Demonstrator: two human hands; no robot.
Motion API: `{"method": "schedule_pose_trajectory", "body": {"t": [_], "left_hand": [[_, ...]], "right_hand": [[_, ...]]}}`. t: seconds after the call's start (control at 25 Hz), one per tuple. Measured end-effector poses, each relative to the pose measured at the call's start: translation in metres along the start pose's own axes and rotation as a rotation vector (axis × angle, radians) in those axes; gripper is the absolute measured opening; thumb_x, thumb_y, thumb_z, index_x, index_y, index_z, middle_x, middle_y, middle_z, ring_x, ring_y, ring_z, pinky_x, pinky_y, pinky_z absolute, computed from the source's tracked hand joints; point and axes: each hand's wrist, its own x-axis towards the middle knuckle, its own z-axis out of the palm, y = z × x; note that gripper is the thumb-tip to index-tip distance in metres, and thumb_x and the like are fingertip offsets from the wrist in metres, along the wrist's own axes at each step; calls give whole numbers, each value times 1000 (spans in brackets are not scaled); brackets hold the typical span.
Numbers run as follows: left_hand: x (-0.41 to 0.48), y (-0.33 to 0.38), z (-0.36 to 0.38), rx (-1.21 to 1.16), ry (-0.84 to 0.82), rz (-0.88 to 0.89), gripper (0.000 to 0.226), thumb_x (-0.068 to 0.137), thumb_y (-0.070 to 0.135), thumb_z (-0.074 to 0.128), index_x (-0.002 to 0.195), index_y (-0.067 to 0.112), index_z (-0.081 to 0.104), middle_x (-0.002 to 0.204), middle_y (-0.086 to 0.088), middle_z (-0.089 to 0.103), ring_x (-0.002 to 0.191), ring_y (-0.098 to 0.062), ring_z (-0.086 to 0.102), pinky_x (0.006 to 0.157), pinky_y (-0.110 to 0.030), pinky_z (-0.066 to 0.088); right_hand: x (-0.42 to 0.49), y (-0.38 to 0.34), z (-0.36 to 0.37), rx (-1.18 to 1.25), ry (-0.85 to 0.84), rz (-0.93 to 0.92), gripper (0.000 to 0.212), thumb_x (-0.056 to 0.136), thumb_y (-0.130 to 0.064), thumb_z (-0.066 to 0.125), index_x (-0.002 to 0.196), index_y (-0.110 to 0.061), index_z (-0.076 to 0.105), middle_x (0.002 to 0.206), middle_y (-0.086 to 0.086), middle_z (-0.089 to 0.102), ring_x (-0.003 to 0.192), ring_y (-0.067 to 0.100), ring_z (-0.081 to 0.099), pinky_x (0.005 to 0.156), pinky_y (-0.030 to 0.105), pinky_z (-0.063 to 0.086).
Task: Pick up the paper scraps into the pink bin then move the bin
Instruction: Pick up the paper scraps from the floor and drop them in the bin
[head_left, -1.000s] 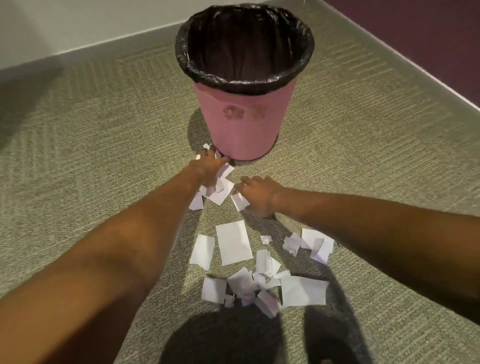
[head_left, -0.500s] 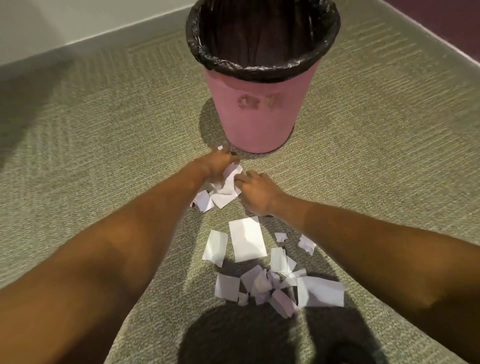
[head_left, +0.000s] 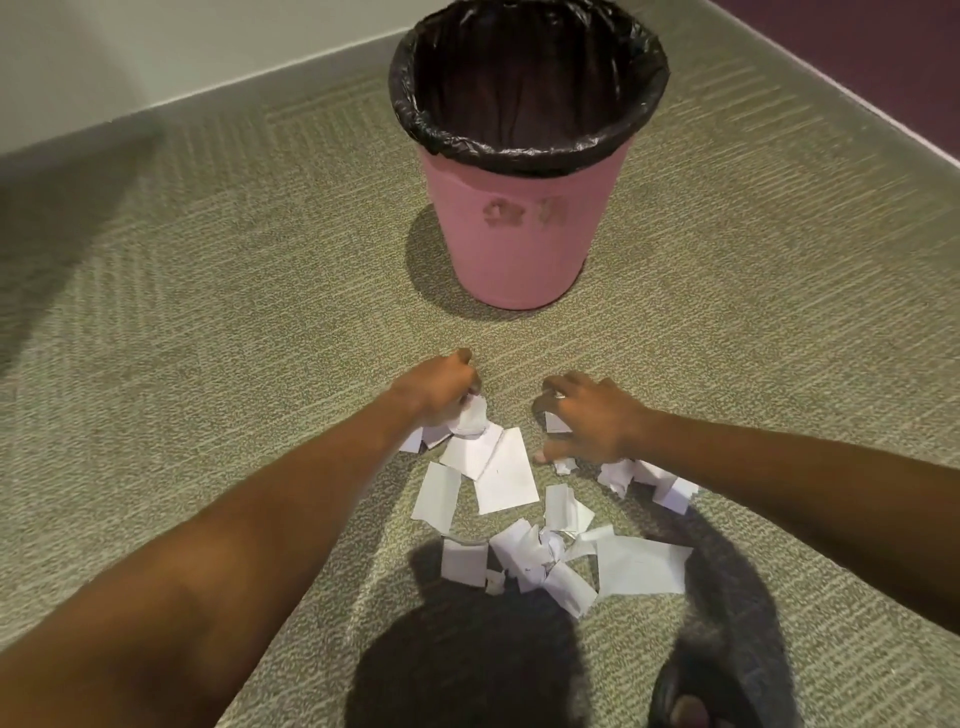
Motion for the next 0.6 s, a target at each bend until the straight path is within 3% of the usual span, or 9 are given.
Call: {"method": "schedule_pose_trajectory", "body": {"t": [0.12,0.2,0.4,0.52,0.6], "left_hand": [[-15,7,2,13,10,-17,20,90,8,56,105,8,69,105,-10,52,83,-27,59,71,-39,52],[-21,8,2,-19,33,-49,21,91,8,53,104,7,70,104,-11,54,87,-31,61,75,-40,53],[-24,9,-10,-181,132,-153,25,90,9,59,112,6,69,113,-13,68,96,-29,66,80,-34,51],[-23,14,-20,-261,169,-157,23,88,6,62,109,3,71,113,-13,70,99,-26,66,85,-32,52],[-24,19,-25,-309,175,-164,24,87,5,64,110,1,70,114,-13,70,99,-24,65,89,-33,53]], "right_hand": [[-10,-16,11,26,-45,102,78,81,-58,64,143,-25,30,157,13,16,138,40,26,99,59,43],[-17,-30,20,12,-6,135,79,81,-48,70,143,-19,30,152,18,22,133,43,31,93,57,48],[-31,-46,26,2,77,83,52,90,-9,61,138,-11,42,141,20,36,119,39,43,77,47,54],[-36,-37,16,43,3,80,51,94,-34,59,139,-16,43,145,15,36,123,33,44,89,45,51],[-44,-33,16,-36,-143,92,73,86,-46,66,145,-22,31,153,13,24,130,36,38,91,48,50]]}}
